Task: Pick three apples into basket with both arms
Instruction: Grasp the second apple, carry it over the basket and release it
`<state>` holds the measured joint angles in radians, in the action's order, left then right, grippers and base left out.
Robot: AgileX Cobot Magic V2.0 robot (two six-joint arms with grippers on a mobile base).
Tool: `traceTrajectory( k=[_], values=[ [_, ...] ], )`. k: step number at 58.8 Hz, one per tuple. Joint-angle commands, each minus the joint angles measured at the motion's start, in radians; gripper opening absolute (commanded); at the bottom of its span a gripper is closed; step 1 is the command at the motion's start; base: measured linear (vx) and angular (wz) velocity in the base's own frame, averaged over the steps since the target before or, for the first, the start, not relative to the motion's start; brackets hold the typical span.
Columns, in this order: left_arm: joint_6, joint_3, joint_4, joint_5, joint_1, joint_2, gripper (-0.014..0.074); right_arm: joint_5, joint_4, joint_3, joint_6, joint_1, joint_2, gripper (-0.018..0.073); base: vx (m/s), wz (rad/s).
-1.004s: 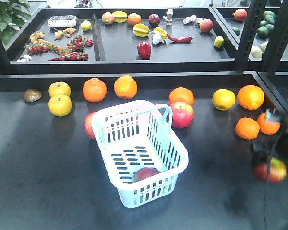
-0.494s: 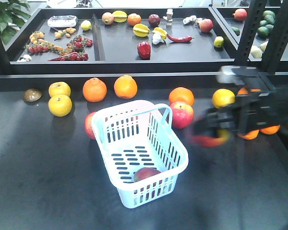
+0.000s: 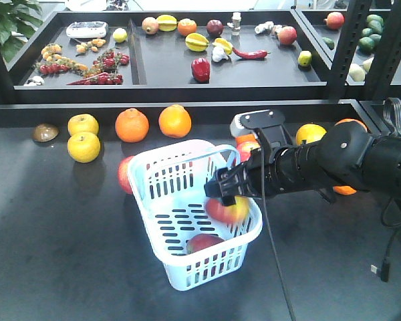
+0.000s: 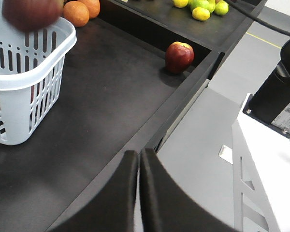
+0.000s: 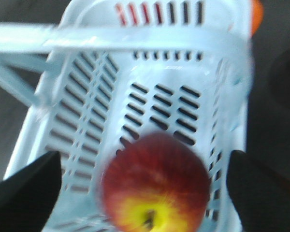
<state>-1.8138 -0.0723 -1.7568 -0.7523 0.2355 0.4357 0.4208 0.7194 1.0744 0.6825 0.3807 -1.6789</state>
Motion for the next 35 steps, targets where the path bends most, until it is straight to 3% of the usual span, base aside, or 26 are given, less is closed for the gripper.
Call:
traceTrajectory(
  k=[1,13,21,26,35],
  values=[
    [-0.010,-0.023,0.016,0.007,0.007,0.006,-0.0006,-0.073,0.048,0.025,0.010,0.001,0.039,0.0705,0.00,0.00],
    [-0.010,-0.023,0.016,0.007,0.007,0.006,-0.0006,-0.045,0.063,0.025,0.004,0.001,0.039,0.0647,0.00,0.00],
    [-0.010,-0.023,0.016,0.007,0.007,0.006,-0.0006,0.066,0.075,0.025,-0.024,0.000,0.039,0.0512,0.00,0.00],
    [-0.010,-0.023,0.016,0.007,0.007,0.006,-0.0006,0.151,0.072,0.025,-0.044,-0.001,0.039,0.0362,0.00,0.00],
    [-0.010,-0.023,0.016,0.007,0.007,0.006,-0.0006,0.287,0.033,0.025,-0.048,-0.004,0.061,-0.0017,0.00,0.00]
  ],
)
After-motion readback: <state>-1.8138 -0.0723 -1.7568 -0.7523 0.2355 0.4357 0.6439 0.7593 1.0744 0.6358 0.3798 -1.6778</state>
